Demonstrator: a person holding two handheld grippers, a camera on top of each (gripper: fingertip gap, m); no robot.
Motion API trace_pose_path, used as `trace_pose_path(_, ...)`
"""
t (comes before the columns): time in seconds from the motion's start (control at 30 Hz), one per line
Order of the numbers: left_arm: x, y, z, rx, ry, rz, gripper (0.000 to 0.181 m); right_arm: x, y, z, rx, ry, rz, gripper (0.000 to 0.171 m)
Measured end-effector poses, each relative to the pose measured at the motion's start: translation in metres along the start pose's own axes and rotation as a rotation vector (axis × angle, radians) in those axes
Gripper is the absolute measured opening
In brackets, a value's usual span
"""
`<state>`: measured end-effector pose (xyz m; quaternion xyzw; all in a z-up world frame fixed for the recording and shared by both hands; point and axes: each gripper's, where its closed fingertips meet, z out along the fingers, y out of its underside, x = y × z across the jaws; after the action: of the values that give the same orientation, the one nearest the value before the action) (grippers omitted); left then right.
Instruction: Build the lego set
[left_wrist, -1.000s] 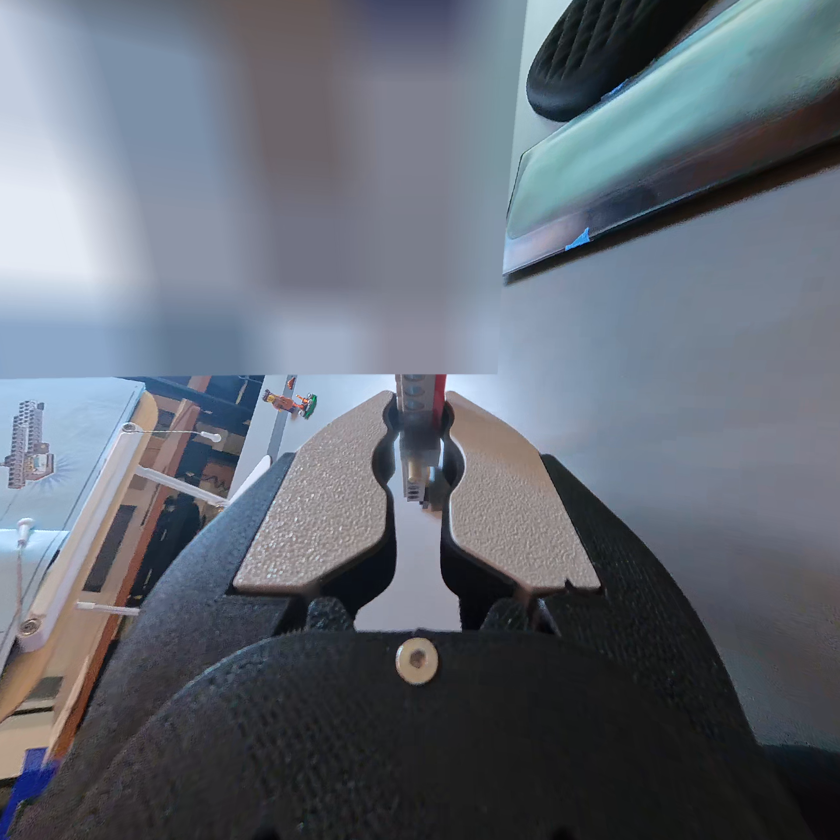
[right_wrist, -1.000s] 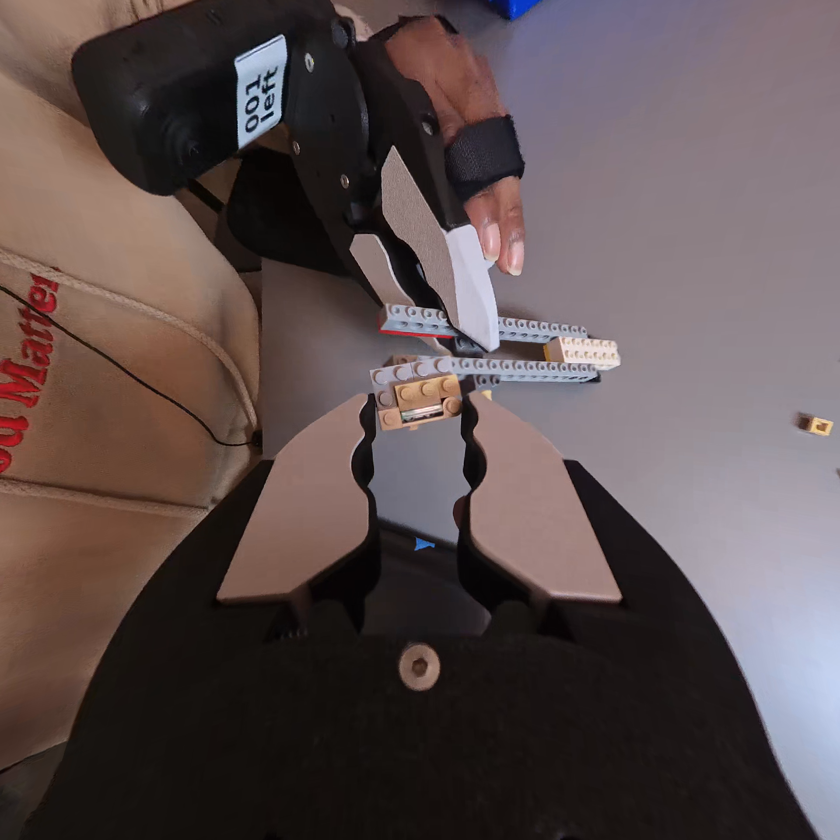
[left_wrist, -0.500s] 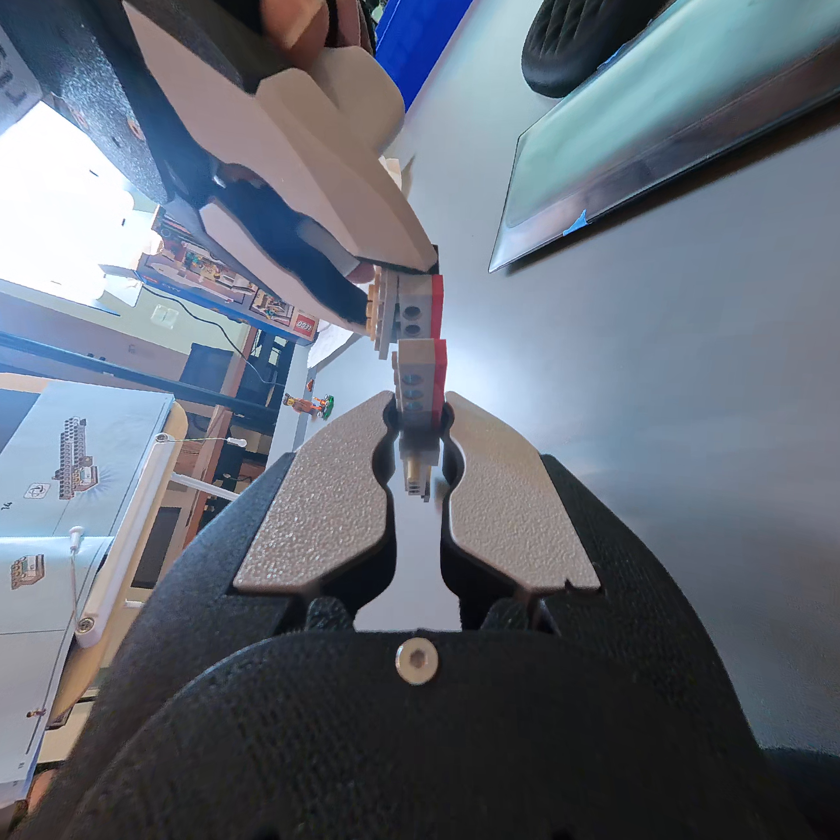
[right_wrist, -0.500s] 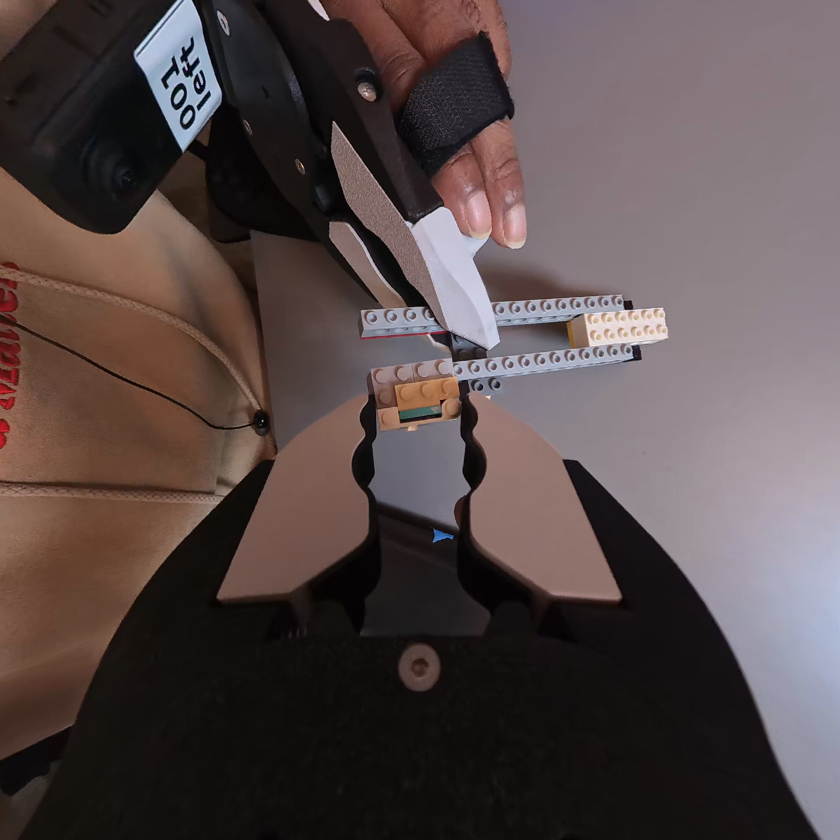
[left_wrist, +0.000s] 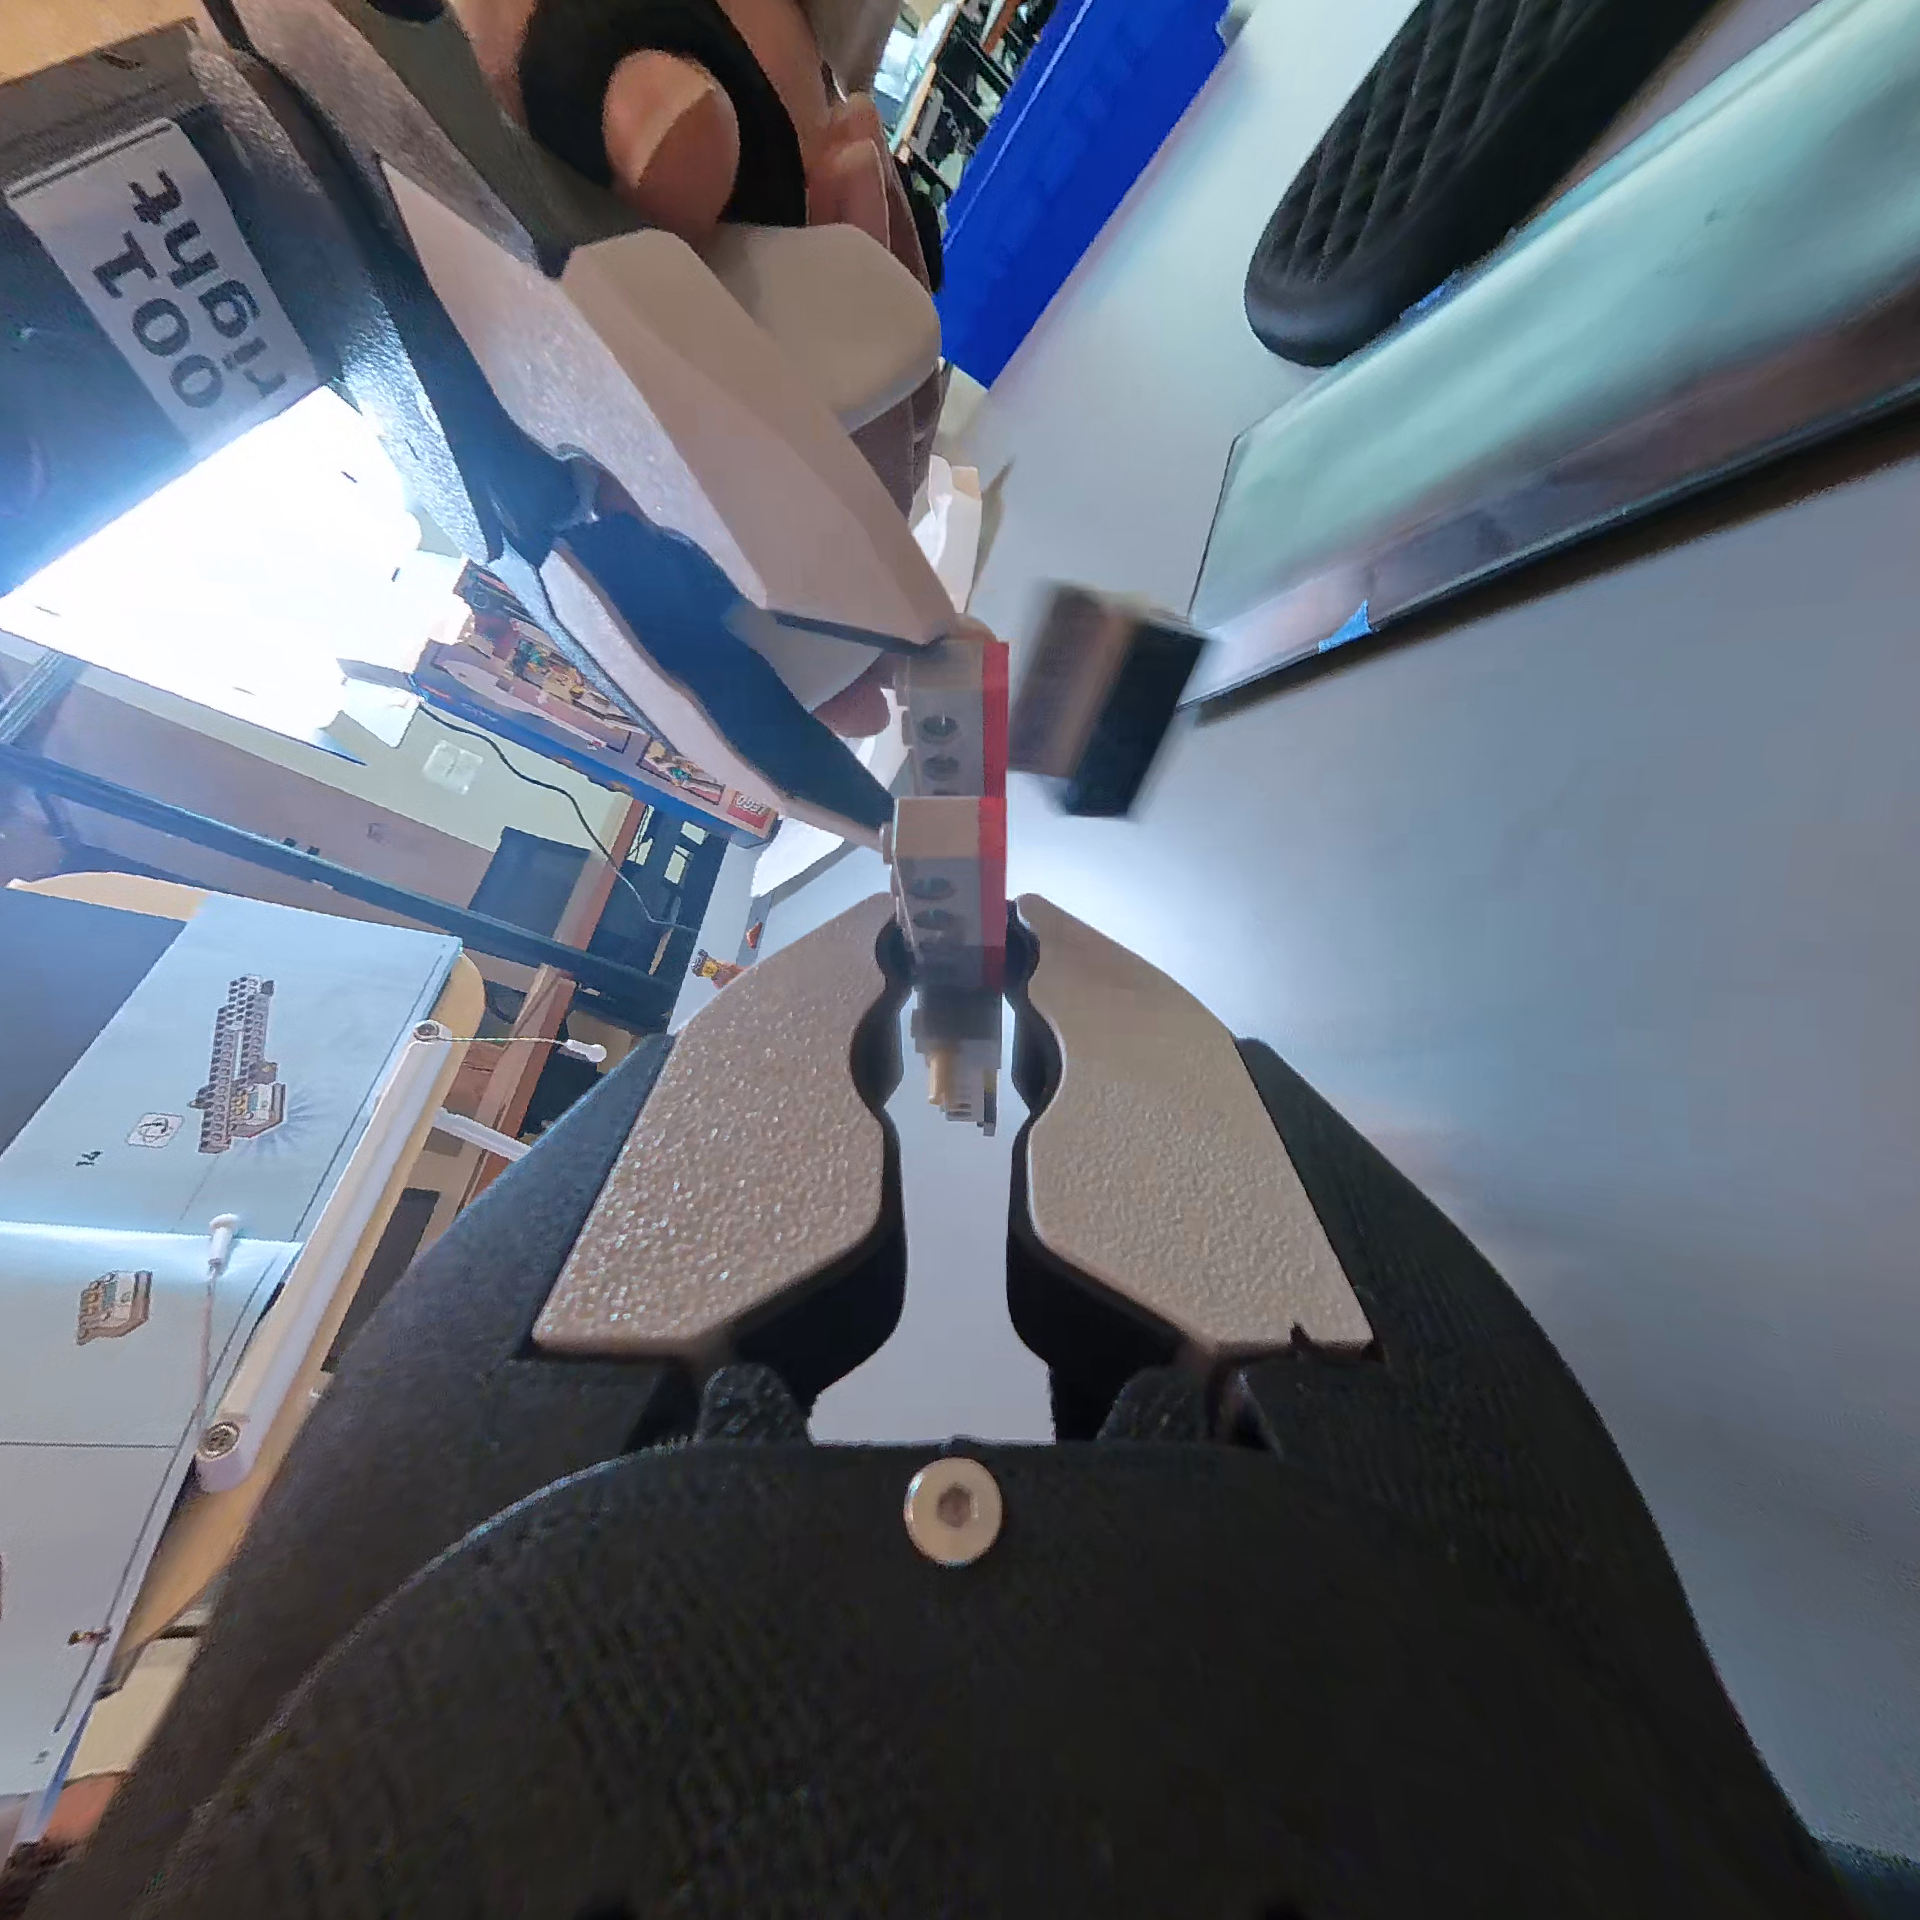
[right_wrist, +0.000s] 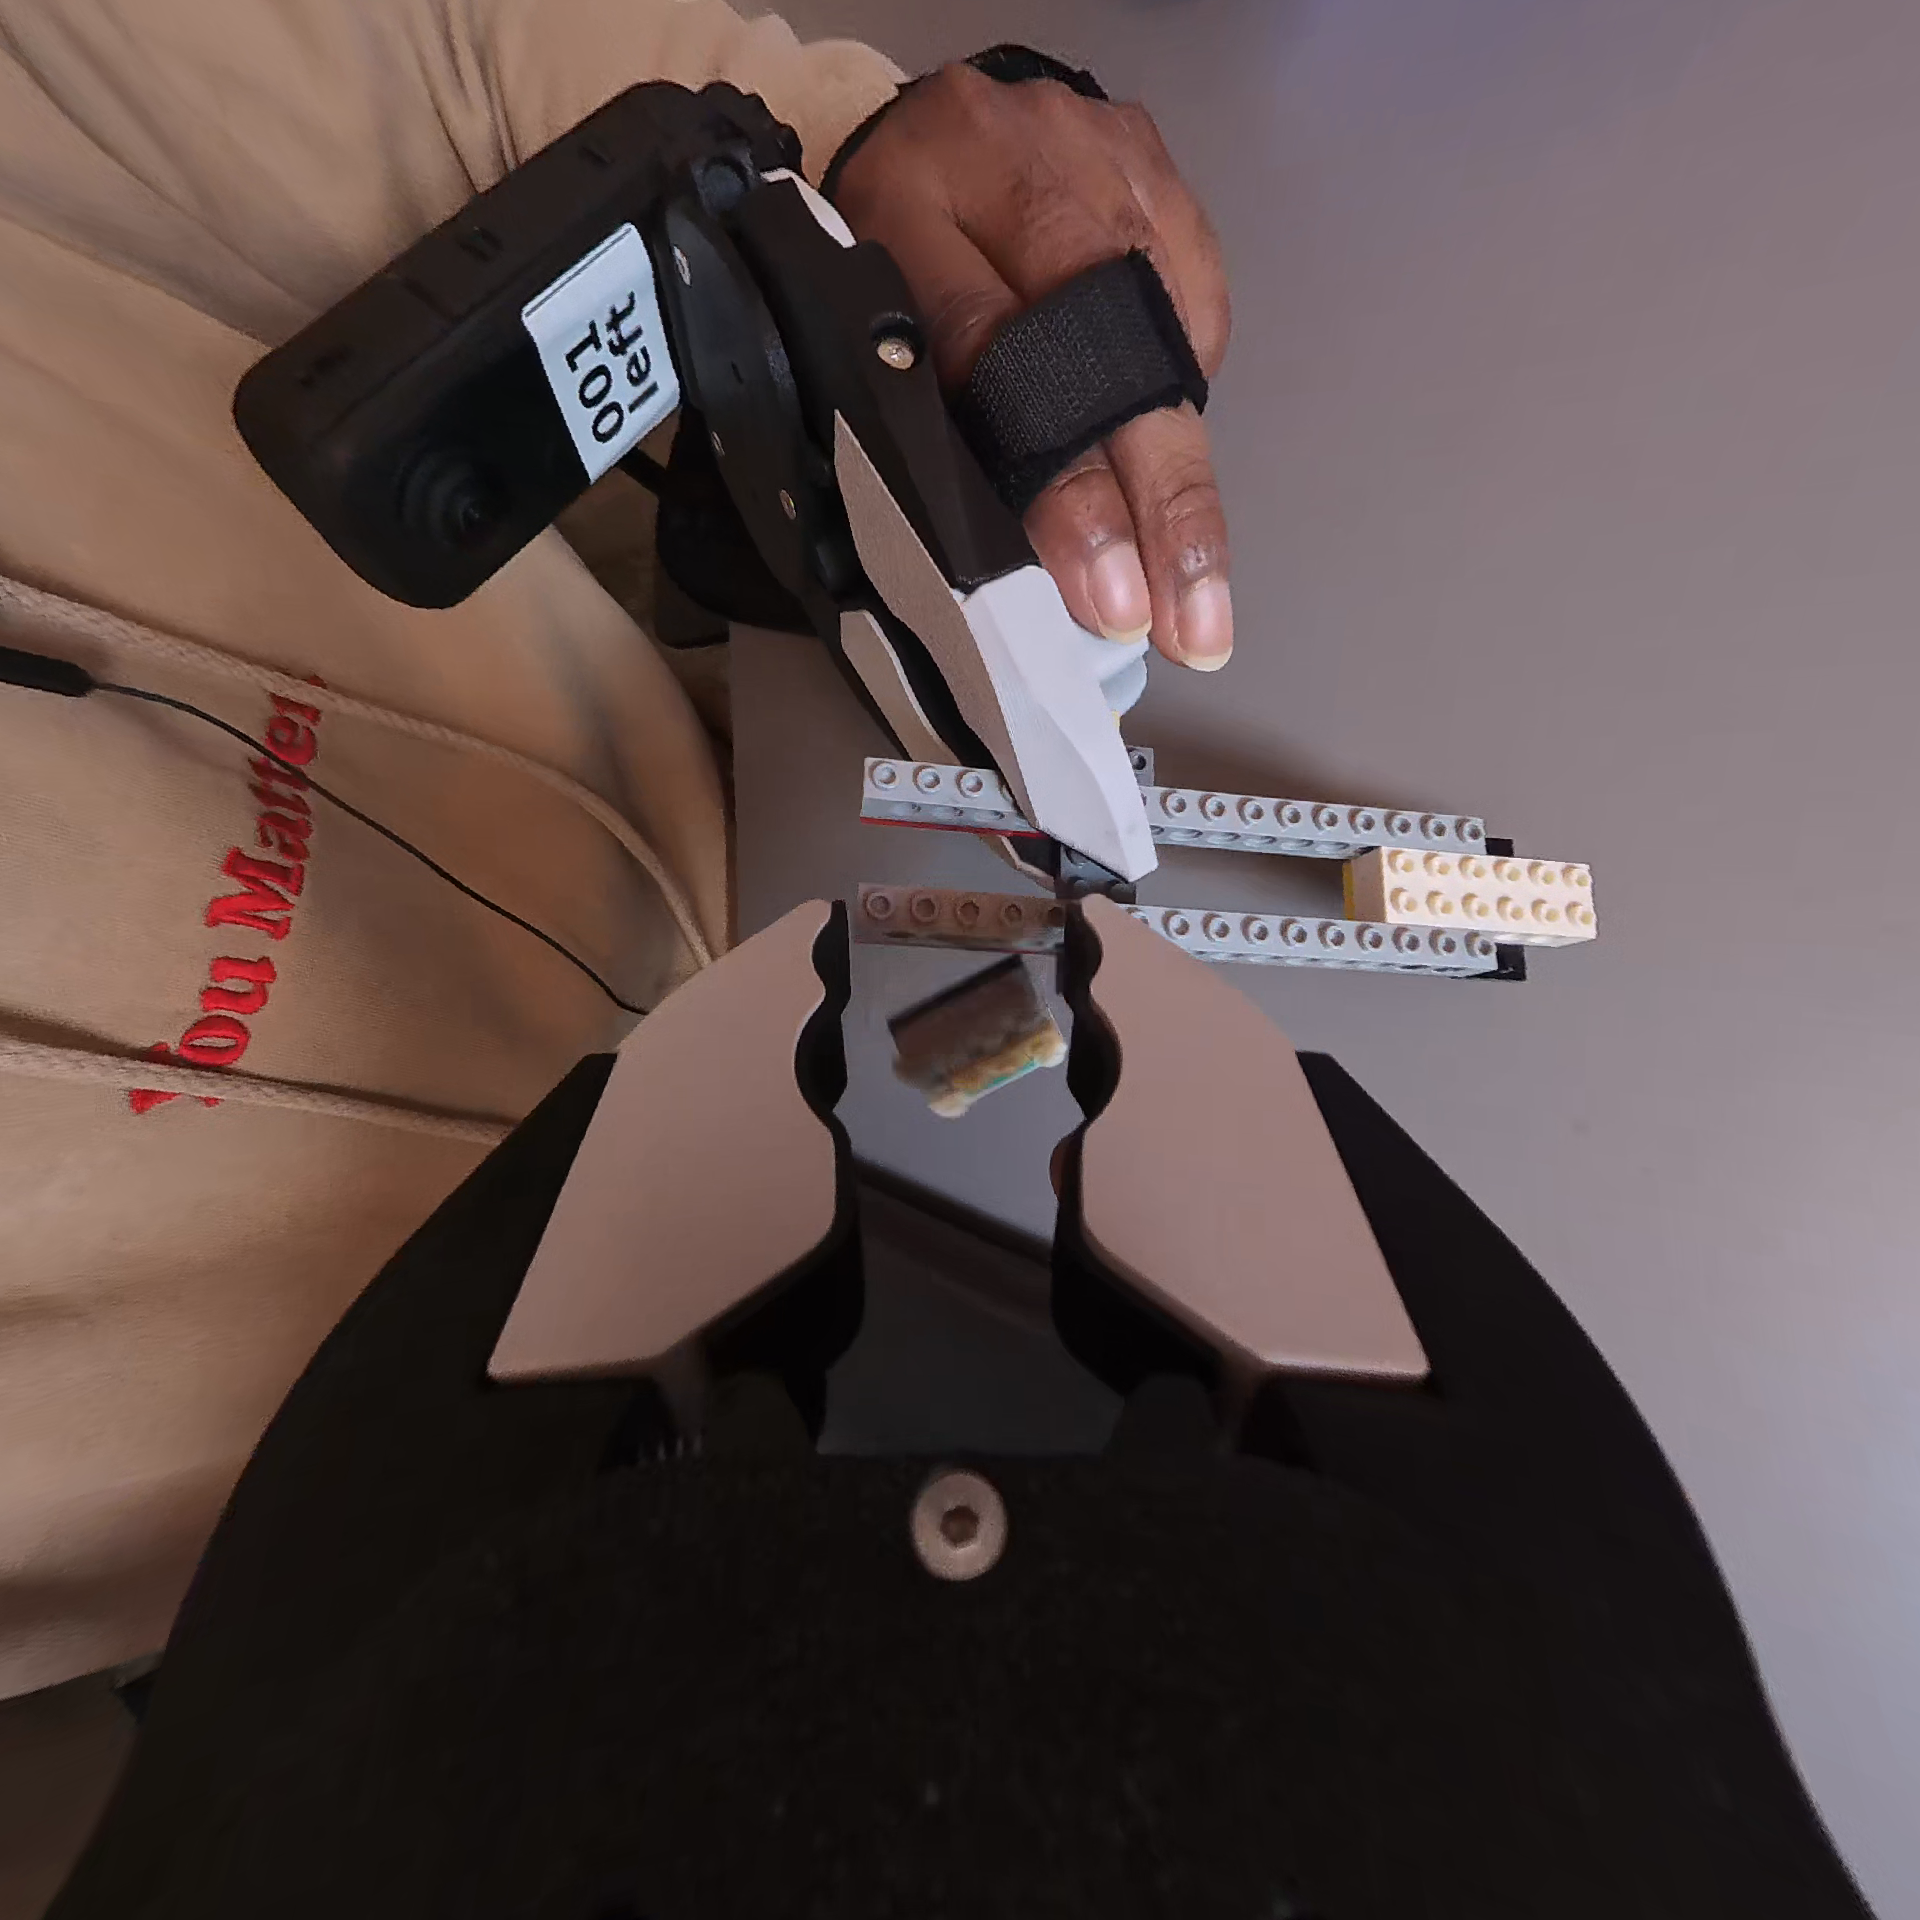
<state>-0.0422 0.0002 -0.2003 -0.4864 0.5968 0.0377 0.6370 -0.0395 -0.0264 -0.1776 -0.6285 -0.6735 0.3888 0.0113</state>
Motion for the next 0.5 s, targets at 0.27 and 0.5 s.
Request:
trace_pose_path(0.27, -0.003, 0.005, -0.001, 0.002, 0.007, -0.042, 0.016, -0.001, -0.015, -0.015, 0.102, 0.019, -0.041, 0.038)
trace_pose_path(0.5, 0.000, 0.018, 0.001, -0.052, 0.033, -0.026, 0.016, -0.004, 0.063, 0.003, -0.088, 0.231, -0.335, 0.040)
